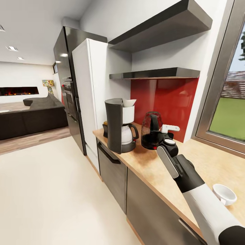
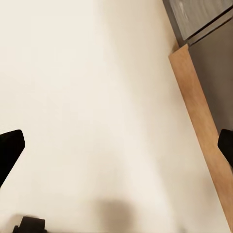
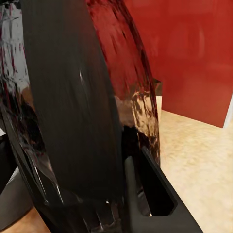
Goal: Set up a coffee station on the kitchen countertop: keep the coffee maker on the countertop, move the bottle of coffee from the kitchen shelf to the counter next to the coffee maker, place a paper coffee filter on top of the coffee maker, put the saucer next to the coffee maker with the coffee cup on the saucer, and place the electric kettle next to the coffee maker.
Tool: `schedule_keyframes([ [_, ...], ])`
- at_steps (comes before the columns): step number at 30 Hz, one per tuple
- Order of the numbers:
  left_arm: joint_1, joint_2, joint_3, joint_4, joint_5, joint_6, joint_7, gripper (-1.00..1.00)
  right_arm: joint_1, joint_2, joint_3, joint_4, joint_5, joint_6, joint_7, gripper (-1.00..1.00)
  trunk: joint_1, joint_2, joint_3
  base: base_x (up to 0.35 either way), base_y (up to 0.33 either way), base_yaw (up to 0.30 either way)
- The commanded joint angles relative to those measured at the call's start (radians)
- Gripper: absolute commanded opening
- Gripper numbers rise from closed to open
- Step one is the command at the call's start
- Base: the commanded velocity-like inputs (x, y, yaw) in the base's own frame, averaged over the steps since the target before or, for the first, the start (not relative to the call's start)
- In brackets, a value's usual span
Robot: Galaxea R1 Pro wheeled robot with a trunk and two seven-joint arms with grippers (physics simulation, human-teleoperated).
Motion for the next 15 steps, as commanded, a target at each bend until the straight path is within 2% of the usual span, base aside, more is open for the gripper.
schedule_keyframes([
  [1, -0.001, 0.0, 0.008, 0.002, -0.001, -0.001, -0.006, 1.0, -0.001, -0.001, 0.003, -0.002, -0.002, 0.002, -0.009, -1.0, 0.0, -0.001, -0.001, 0.007, 0.0, 0.0],
  [15, -0.001, 0.002, 0.008, 0.002, -0.001, -0.001, -0.006, 1.0, -0.001, -0.001, 0.003, -0.003, -0.002, 0.002, -0.009, -1.0, 0.0, -0.001, -0.001, 0.039, -0.019, 0.0],
])
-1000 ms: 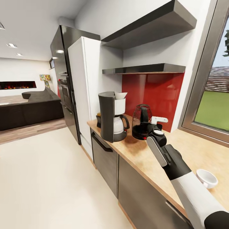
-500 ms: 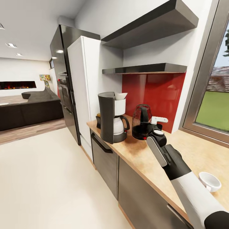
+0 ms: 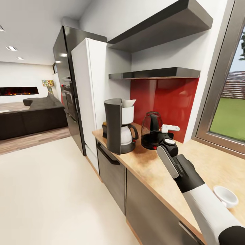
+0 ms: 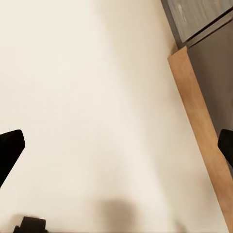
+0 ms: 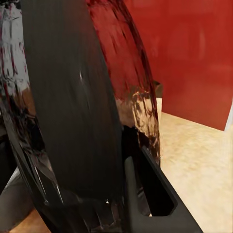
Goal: Set up a coffee station on the kitchen countertop: keep the coffee maker on the countertop, move the bottle of coffee from the kitchen shelf to the counter next to the coffee maker, place a paper coffee filter on top of the coffee maker, put the saucer next to the coffee maker with the coffee cup on the saucer, and place the electric kettle next to the coffee maker.
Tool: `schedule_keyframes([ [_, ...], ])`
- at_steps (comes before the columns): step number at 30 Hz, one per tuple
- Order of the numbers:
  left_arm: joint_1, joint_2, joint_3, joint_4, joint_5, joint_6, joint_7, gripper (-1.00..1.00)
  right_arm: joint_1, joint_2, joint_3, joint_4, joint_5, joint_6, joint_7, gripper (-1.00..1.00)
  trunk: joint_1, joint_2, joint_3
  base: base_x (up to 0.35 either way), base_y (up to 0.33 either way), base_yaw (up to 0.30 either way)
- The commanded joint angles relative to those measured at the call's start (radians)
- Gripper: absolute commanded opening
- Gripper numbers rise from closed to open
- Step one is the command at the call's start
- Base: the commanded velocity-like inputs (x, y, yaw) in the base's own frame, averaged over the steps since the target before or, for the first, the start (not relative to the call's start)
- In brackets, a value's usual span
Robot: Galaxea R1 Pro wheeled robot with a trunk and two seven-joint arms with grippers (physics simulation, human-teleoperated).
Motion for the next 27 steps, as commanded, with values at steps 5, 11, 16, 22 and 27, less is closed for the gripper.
schedule_keyframes([
  [5, -0.001, 0.0, 0.008, 0.002, -0.001, -0.001, -0.006, 1.0, -0.001, -0.001, 0.003, -0.001, -0.002, 0.003, -0.009, -1.0, 0.0, -0.001, -0.001, 0.114, 0.0, 0.0],
  [11, -0.001, 0.0, 0.008, 0.002, -0.001, -0.001, -0.006, 1.0, -0.001, -0.001, 0.003, -0.001, -0.002, 0.003, -0.009, -1.0, 0.0, -0.001, -0.001, 0.022, -0.004, 0.0],
  [16, -0.001, 0.0, 0.008, 0.002, -0.001, -0.001, -0.006, 1.0, -0.001, -0.001, 0.003, -0.002, -0.002, 0.003, -0.009, -1.0, 0.0, -0.001, -0.001, 0.068, -0.08, 0.0],
  [22, -0.001, 0.0, 0.008, 0.002, -0.001, -0.001, -0.006, 1.0, -0.002, -0.001, 0.003, -0.002, -0.002, 0.003, -0.009, -1.0, 0.0, -0.001, -0.001, 0.023, -0.016, 0.0],
  [27, -0.001, 0.0, 0.008, 0.002, -0.001, -0.001, -0.006, 1.0, -0.001, -0.001, 0.003, -0.002, -0.002, 0.003, -0.009, -1.0, 0.0, -0.001, -0.001, 0.043, -0.014, 0.0],
])
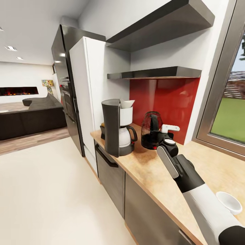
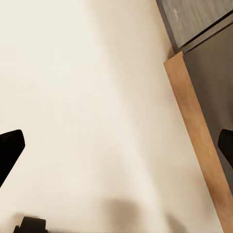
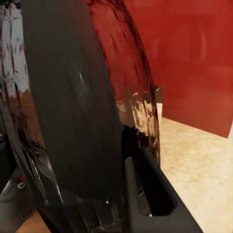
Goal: Set up a coffee station on the kitchen countertop: keep the coffee maker on the countertop, move the bottle of coffee from the kitchen shelf to the counter next to the coffee maker, place a paper coffee filter on top of the coffee maker, put the saucer next to the coffee maker with the coffee cup on the saucer, and place the electric kettle next to the coffee maker.
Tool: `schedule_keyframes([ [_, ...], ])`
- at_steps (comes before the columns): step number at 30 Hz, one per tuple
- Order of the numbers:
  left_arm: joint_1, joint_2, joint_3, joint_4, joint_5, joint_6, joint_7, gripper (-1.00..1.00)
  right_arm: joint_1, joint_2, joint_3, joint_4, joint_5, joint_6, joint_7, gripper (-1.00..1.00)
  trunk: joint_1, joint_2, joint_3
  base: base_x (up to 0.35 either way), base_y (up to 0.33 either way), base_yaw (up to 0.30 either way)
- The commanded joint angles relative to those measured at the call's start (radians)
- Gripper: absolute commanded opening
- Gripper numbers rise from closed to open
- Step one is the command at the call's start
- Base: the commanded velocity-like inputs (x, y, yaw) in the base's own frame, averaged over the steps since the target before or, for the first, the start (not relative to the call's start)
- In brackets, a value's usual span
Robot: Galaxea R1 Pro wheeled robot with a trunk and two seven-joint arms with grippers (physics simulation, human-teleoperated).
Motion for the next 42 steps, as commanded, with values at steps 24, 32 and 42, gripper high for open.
schedule_keyframes([
  [24, -0.001, 0.0, 0.008, 0.002, -0.001, -0.001, -0.006, 1.0, -0.001, -0.001, 0.002, -0.002, -0.003, 0.001, -0.006, -1.0, 0.0, -0.001, -0.001, 0.078, 0.0, 0.0],
  [32, -0.001, 0.0, 0.008, 0.002, -0.001, -0.001, -0.006, 1.0, -0.001, -0.001, 0.0, -0.002, -0.004, -0.001, -0.002, -1.0, 0.0, -0.001, -0.001, 0.001, 0.0, 0.0],
  [42, -0.001, 0.0, 0.008, 0.002, -0.001, -0.001, -0.007, 1.0, 0.0, -0.001, 0.0, -0.002, -0.004, -0.005, 0.0, -1.0, 0.0, -0.001, -0.001, 0.0, 0.0, 0.0],
])
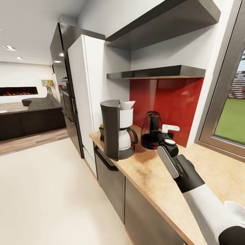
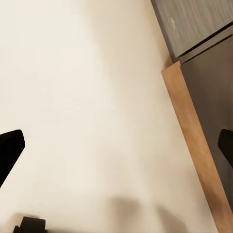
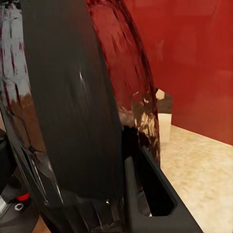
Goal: Set up a coffee station on the kitchen countertop: keep the coffee maker on the countertop, move the bottle of coffee from the kitchen shelf to the counter next to the coffee maker, place a paper coffee filter on top of the coffee maker, put the saucer next to the coffee maker with the coffee cup on the saucer, and place the electric kettle next to the coffee maker.
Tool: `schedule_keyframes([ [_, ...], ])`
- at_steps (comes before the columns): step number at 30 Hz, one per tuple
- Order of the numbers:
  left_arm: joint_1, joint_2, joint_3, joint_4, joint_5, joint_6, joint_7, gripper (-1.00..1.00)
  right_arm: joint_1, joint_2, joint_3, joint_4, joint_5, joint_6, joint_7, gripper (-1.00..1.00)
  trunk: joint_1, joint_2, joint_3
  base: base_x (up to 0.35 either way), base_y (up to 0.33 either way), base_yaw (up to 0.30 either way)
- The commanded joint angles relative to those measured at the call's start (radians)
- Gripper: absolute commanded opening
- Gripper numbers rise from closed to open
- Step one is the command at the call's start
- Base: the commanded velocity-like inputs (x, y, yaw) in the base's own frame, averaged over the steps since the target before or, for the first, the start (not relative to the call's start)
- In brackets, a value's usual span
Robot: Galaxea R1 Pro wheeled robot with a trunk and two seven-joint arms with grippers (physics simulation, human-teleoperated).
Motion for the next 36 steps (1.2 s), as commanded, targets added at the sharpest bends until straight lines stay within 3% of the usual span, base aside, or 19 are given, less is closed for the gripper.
schedule_keyframes([
  [1, -0.001, 0.0, 0.008, 0.002, -0.001, -0.001, -0.006, 1.0, -0.001, -0.001, 0.003, -0.002, -0.002, 0.002, -0.009, -1.0, 0.0, -0.001, -0.001, 0.0, 0.0, 0.0],
  [4, -0.001, -0.001, 0.008, 0.001, -0.001, -0.001, -0.006, 1.0, -0.001, -0.001, 0.004, -0.002, -0.003, 0.002, -0.009, -1.0, 0.0, -0.001, -0.001, 0.0, 0.0, 0.0],
  [16, -0.001, 0.0, 0.008, 0.002, -0.001, -0.001, -0.006, 1.0, -0.001, -0.001, 0.005, -0.002, -0.004, 0.002, -0.009, -1.0, 0.046, -0.085, -0.039, 0.0, 0.0, 0.0],
  [33, -0.001, -0.001, 0.008, 0.002, -0.001, -0.001, -0.006, 1.0, -0.001, -0.001, 0.005, -0.002, -0.007, -0.001, -0.008, -1.0, 0.046, -0.085, -0.039, 0.0, 0.0, 0.0],
  [36, -0.001, -0.001, 0.008, 0.002, -0.001, -0.001, -0.006, 1.0, 0.0, -0.001, 0.005, -0.001, -0.009, -0.044, -0.007, -1.0, 0.046, -0.085, -0.039, 0.0, 0.0, 0.0],
])
